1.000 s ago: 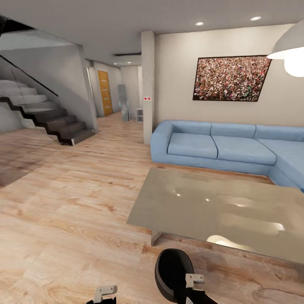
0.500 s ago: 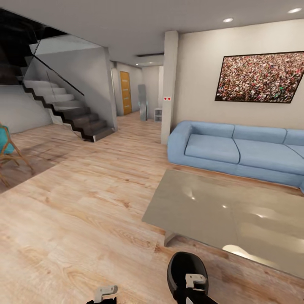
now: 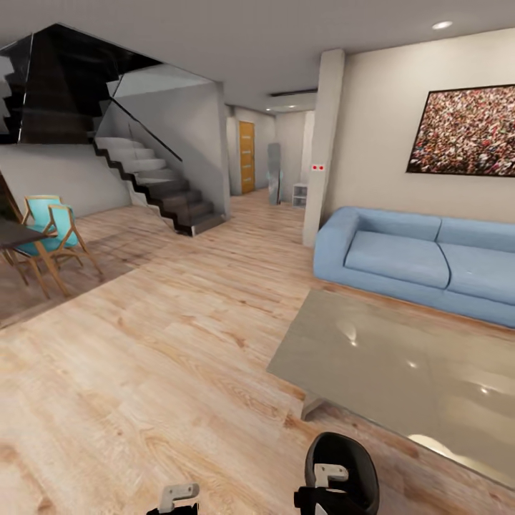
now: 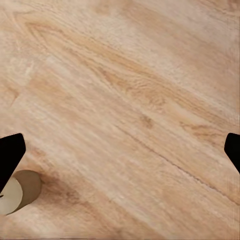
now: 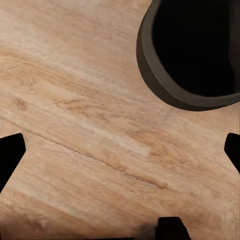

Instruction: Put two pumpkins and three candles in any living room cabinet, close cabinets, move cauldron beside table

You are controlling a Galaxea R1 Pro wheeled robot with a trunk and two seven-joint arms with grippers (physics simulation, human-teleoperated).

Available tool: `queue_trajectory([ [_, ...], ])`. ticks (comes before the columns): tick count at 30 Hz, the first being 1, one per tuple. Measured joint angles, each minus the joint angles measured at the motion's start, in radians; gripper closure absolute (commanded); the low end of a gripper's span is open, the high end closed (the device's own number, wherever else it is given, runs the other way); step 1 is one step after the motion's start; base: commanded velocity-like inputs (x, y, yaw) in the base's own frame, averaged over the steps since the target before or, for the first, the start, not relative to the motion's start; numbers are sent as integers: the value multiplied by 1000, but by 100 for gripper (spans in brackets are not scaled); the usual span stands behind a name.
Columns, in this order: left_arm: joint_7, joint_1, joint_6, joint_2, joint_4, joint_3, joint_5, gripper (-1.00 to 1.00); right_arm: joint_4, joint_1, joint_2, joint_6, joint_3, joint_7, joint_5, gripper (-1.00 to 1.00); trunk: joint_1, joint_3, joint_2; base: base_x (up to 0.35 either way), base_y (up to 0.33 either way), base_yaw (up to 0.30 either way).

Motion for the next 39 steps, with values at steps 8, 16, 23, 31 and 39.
queue_trajectory([
  [8, 0, 0, 0, 1, 0, 0, 0, -100, 0, 0, 0, 0, 0, 0, 0, -100, 0, 0, 0, -54, 0, 291],
  [16, 0, 0, 0, 2, 0, 0, 0, -100, 0, 0, 0, 0, 0, 0, 0, -100, 0, 0, 0, -32, 1, 291],
  [23, -1, 0, 0, 2, 0, 0, 0, -100, 0, 0, 0, -1, 0, 0, 0, -100, 0, 0, 0, -43, 11, 291],
  [31, -1, 0, 0, 2, 0, 0, 1, -100, 0, 0, 0, -1, 0, 0, 0, -100, 0, 0, 0, -2, 79, 291],
  [39, -2, 0, 0, 2, 0, 0, 1, -100, 0, 0, 0, -1, 0, 0, 0, -100, 0, 0, 0, -19, 14, 291],
])
